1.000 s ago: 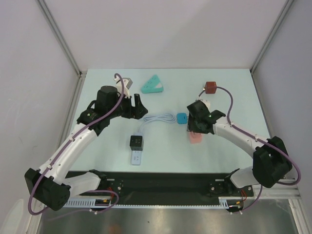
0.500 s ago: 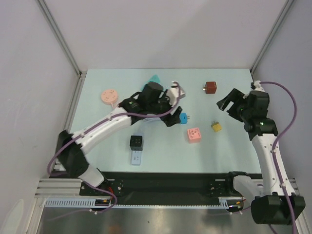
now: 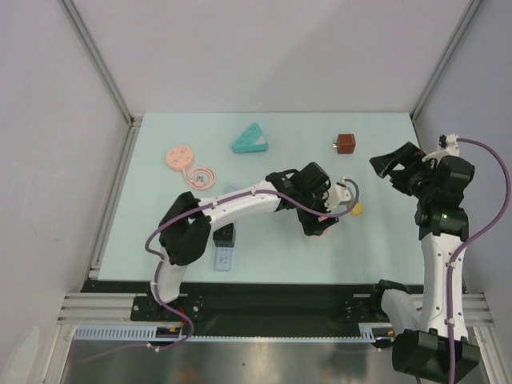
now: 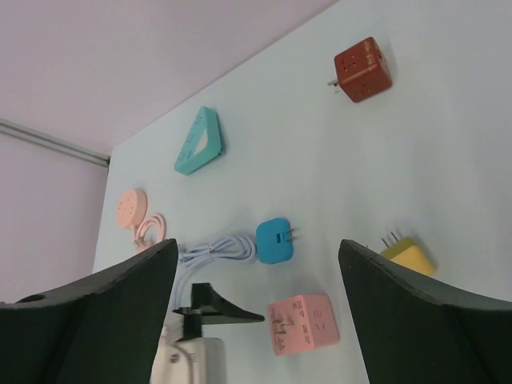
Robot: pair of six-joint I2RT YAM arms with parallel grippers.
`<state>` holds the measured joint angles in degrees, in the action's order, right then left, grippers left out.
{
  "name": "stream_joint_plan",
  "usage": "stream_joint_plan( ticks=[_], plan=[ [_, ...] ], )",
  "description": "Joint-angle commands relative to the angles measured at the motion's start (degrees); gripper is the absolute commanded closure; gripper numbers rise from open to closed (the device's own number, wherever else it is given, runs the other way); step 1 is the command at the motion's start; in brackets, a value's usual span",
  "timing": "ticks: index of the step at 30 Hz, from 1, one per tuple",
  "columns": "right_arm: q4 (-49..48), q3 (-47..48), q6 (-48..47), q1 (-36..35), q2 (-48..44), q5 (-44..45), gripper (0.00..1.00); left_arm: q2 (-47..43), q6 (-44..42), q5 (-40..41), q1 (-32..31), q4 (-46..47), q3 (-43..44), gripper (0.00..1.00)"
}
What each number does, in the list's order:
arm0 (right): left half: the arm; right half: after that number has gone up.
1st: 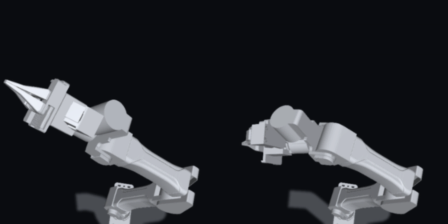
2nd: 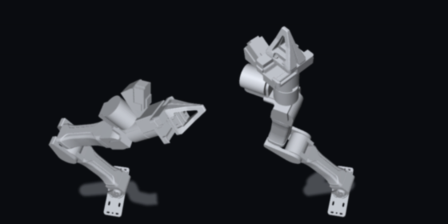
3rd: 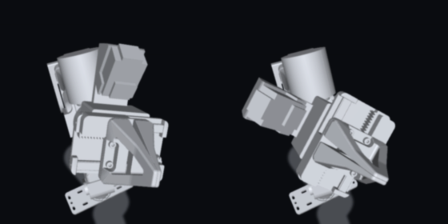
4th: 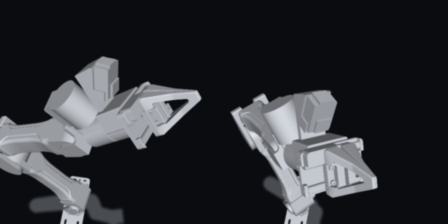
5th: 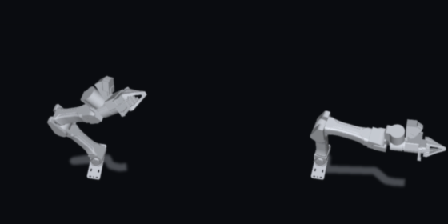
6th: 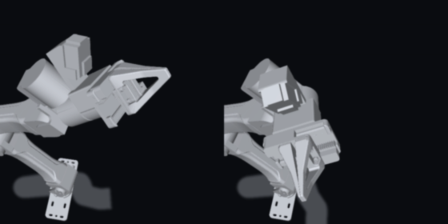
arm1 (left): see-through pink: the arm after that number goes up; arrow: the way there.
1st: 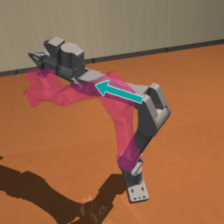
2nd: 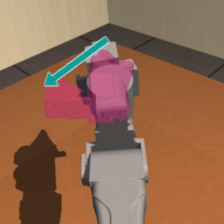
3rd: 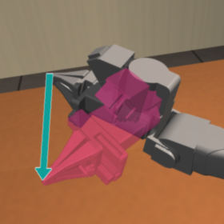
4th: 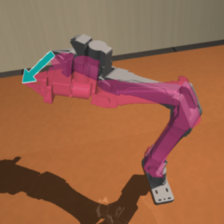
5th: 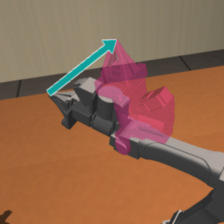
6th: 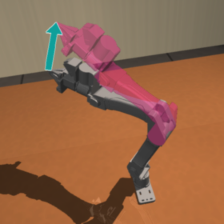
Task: Insert the plug
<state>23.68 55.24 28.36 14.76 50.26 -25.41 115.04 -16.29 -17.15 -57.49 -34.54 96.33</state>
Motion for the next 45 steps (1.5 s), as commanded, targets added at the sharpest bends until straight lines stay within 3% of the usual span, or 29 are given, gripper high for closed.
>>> stream_joint_plan(
  ticks=[1,10,14,20,29,38,45],
  plan=[
    [-3.4,-0.2,0.9,0.4,-1.6,-3.7,0.12,2.4,-2.3,1.0,-0.5,-1.0,4.1,0.18],
    [-4.7,-1.0,2.0,0.4,-3.1,-5.2,0.11,8.5,-2.7,1.9,-0.6,-0.6,8.0,0.20],
    [-5.0,-1.8,2.1,0.4,-4.0,-4.9,0.12,9.3,-2.6,0.2,-0.6,-0.6,7.7,0.32],
    [-4.7,-2.2,1.7,0.4,-5.0,-4.9,0.12,8.4,-2.8,1.6,-0.6,0.9,5.7,0.22],
    [-4.8,-2.5,1.3,0.4,-5.8,-4.8,0.12,10.3,-3.8,3.0,-0.6,1.2,6.7,0.21],
    [-5.3,-2.6,1.1,0.4,-5.5,-4.7,0.12,3.7,-3.4,3.4,-0.6,1.0,6.8,0.23],
    [-5.7,-2.4,1.5,0.4,-5.5,-4.8,0.12,4.6,-6.3,4.0,-0.6,0.1,7.1,0.19]
  ],
)
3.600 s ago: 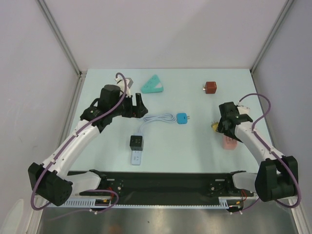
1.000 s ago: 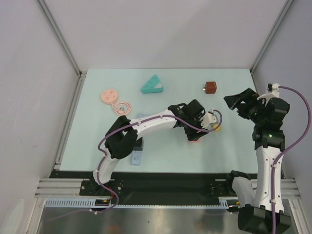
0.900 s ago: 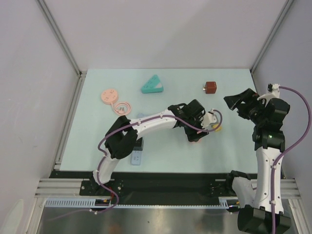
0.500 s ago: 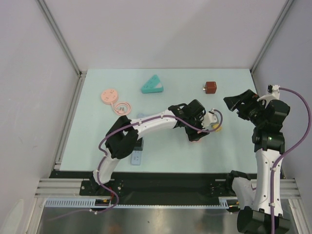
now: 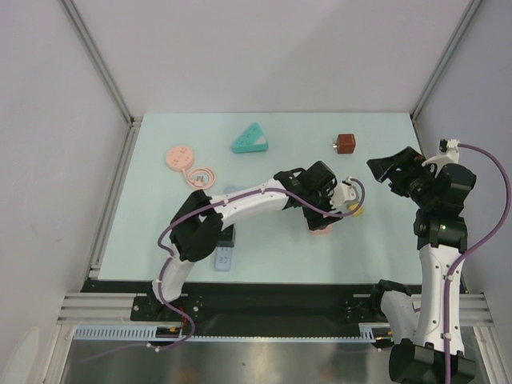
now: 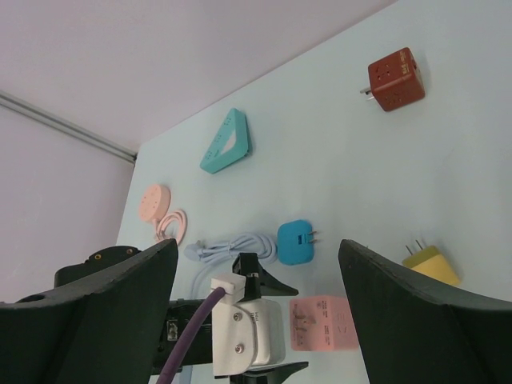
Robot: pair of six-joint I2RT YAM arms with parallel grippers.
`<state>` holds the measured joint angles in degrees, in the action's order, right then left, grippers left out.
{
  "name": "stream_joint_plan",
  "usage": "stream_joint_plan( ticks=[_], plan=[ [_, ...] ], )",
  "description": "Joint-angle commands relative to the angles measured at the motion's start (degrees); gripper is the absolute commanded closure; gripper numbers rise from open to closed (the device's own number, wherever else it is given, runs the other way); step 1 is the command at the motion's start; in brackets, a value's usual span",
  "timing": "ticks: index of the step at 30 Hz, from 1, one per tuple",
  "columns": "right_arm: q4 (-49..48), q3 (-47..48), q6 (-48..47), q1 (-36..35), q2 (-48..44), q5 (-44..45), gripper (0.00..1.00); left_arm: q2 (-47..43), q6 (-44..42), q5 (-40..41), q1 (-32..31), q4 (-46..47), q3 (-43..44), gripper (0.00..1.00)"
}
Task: Insert the plug
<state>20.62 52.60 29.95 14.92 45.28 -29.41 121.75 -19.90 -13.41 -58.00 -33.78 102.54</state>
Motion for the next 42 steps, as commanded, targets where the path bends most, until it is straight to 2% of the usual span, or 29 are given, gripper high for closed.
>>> stream_joint_plan(
  ticks=[1,10,15,16,19,22,24,25,26,29,30,32,33,36,37,42],
  plan=[
    [-2.7,0.3,-0.1,0.2,-0.6,-0.8,0.12,-1.7,-2.8,0.0,-0.1,-0.8,0.9,0.19],
    [-2.5,0.7,-0.9,0.2,-0.7,-0.6,0.12,3.8,-3.2,-0.7,0.0,-0.4,2.8,0.21],
    [-1.6,1.6,-1.9,0.2,-0.6,-0.3,0.12,5.5,-3.0,-1.9,0.1,-0.5,4.1,0.29],
    [-1.3,1.8,-2.2,0.2,-0.8,0.0,0.11,5.4,-2.8,-2.6,0.3,-0.5,3.6,0.49],
    [-1.1,1.7,-2.2,0.2,-1.2,0.2,0.11,3.0,-1.3,-4.1,0.8,0.0,2.2,0.84],
    [-1.5,1.7,-1.7,0.2,-1.2,-0.9,0.11,-0.8,2.1,-5.2,1.7,2.6,-1.0,1.00],
    [-3.2,1.8,-1.5,0.2,-1.1,-5.4,0.11,-5.9,5.3,-8.5,3.1,5.6,-3.0,1.00],
    [-4.1,1.8,-0.3,0.3,-1.0,-7.2,0.10,-7.7,9.6,-10.4,3.9,7.1,-4.1,1.00],
    [-5.3,1.5,0.4,0.2,-0.9,-9.0,0.09,-11.8,12.2,-16.0,6.4,9.1,-7.2,1.00],
    [-10.6,0.6,4.1,-0.7,-0.9,-14.5,0.09,-18.6,25.4,-25.1,12.8,20.1,-16.2,1.00],
    [-12.4,0.3,4.7,-2.2,-0.8,-16.2,0.08,-23.3,28.5,-29.4,14.4,27.3,-18.8,1.00],
    [-13.9,-0.2,5.0,-4.5,-0.8,-16.2,0.07,-28.0,36.6,-32.3,17.9,33.5,-25.5,1.00],
    [-14.8,-0.4,4.7,-8.1,-0.9,-15.0,0.07,-31.4,38.8,-34.2,18.9,39.5,-27.2,1.00],
    [-18.6,-1.9,3.7,-14.6,-0.5,-14.0,0.03,-34.9,46.6,-38.3,21.2,47.1,-31.2,1.00],
    [-19.3,-2.0,3.5,-19.4,0.6,-14.2,0.01,-36.5,50.2,-39.0,21.8,48.9,-32.4,1.00],
    [-22.1,-2.0,2.0,-28.9,1.9,-12.7,0.00,-40.0,63.0,-39.3,23.5,59.8,-35.0,1.00]
  ],
)
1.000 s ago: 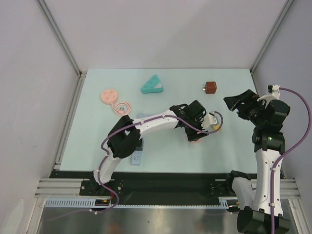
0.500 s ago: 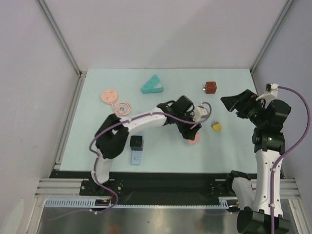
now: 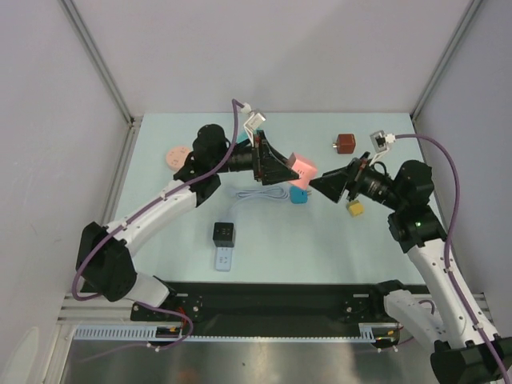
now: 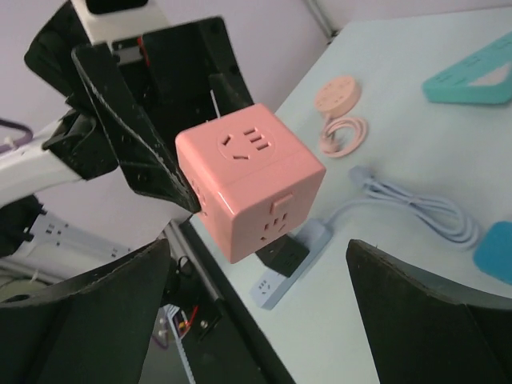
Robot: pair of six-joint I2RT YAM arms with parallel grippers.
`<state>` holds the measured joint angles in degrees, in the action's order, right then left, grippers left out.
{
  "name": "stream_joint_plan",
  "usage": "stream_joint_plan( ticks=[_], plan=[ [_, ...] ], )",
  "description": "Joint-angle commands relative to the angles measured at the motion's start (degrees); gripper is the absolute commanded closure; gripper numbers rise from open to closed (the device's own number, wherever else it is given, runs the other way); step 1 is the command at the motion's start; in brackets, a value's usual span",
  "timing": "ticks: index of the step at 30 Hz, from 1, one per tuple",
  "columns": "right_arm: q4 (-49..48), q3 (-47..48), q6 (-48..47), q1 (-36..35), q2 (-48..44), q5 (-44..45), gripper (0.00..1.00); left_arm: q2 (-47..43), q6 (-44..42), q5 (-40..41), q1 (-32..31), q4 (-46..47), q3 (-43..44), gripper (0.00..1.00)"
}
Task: Insert the plug
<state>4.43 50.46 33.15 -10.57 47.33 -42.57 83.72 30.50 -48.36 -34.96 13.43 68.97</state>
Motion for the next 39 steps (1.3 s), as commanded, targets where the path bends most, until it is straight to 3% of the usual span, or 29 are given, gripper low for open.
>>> stream_joint_plan(
  ticks=[1,9,14,17,23,35,38,39],
  plan=[
    [-6.7,0.2,-1.1,-4.5,-0.2,0.6,0.00,-2.9,13.5,-4.3,0.5,13.5,-1.8,1.00],
    [-11.6,0.8,-1.2,-12.6,0.6,5.7,0.01,-4.4,25.1,-6.0,0.5,29.6,-5.5,0.99],
    [-20.7,-2.4,3.3,-14.0,0.6,8.1,0.21,-3.7,37.0,-5.3,0.4,43.8,-8.3,1.00],
    [-25.4,-4.6,6.2,-14.2,0.1,9.8,0.27,-3.9,38.4,-4.5,0.3,44.9,-8.9,0.99],
    [-29.4,-5.2,9.1,-15.1,1.5,12.1,0.20,-3.6,38.9,-3.8,-0.5,45.5,-8.0,1.00],
    [-36.3,-5.8,12.8,-17.5,5.0,13.4,0.25,-3.0,38.5,-2.8,-2.0,46.5,-8.7,1.00],
    [-38.1,-6.5,13.1,-17.8,5.2,14.2,0.35,-2.8,38.4,-2.7,-2.2,46.5,-8.7,1.00],
    [-38.3,-6.6,13.0,-18.0,5.3,14.4,0.52,-2.7,38.5,-2.7,-2.2,46.5,-8.8,1.00]
  ],
)
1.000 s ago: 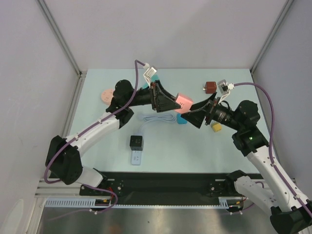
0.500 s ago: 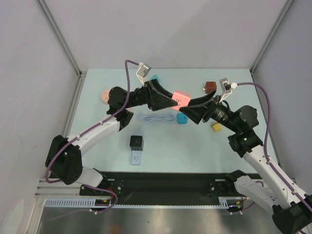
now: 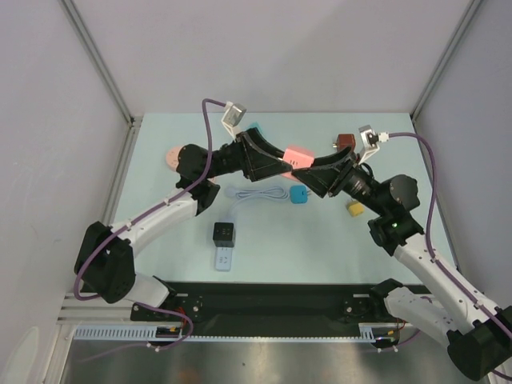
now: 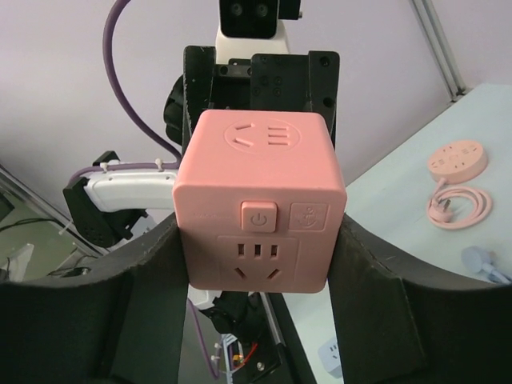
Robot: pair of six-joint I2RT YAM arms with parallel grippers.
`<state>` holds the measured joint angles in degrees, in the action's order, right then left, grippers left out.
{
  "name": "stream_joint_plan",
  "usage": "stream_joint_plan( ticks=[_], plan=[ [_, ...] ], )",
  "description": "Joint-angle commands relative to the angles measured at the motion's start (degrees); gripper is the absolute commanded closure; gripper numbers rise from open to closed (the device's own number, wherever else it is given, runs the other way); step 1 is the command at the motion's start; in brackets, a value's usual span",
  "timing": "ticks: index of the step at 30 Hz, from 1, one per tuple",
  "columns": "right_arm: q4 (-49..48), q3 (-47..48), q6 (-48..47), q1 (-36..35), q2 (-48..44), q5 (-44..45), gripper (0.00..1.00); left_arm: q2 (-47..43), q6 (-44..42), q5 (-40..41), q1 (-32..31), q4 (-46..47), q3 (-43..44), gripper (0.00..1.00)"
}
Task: Insert the plug
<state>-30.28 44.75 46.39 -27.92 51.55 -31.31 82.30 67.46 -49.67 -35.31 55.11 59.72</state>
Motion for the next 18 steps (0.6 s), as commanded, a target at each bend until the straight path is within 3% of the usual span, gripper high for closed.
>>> stream_joint_plan(
  ticks=[1,2,3,4,5,7,9,18],
  plan=[
    [-3.5,-1.2,-0.3,-0.6,1.1,3.3,0.63,-1.2,1.5,-1.5,-2.0,4.9,0.4,1.00],
    [-3.6,-1.6,-0.4,-0.6,1.0,3.6,0.72,-1.2,1.4,-1.6,-1.9,4.9,0.4,0.96],
    [-4.1,-1.9,-1.0,-0.6,0.6,3.7,0.87,-1.2,1.2,-1.7,-2.0,4.9,0.3,0.77],
    [-4.8,-2.4,-1.1,-0.6,0.4,3.6,0.94,-1.4,0.8,-1.5,-1.9,4.8,0.0,0.64],
    [-5.0,-2.7,-1.6,-0.6,0.3,3.5,1.00,-1.6,-0.7,-0.3,-1.9,3.7,-0.3,0.41],
    [-3.9,-3.0,-2.1,-0.5,-0.2,3.6,1.00,-2.4,-3.0,1.0,-2.0,1.2,-1.3,0.29],
    [-3.1,-3.6,-2.6,0.0,-1.0,3.8,1.00,-3.3,-6.5,1.8,-1.8,-3.0,-1.4,0.21],
    [8.8,-4.4,-5.1,10.2,-8.7,5.6,1.00,-5.2,-19.1,8.0,1.4,-23.5,2.1,0.16]
  ],
)
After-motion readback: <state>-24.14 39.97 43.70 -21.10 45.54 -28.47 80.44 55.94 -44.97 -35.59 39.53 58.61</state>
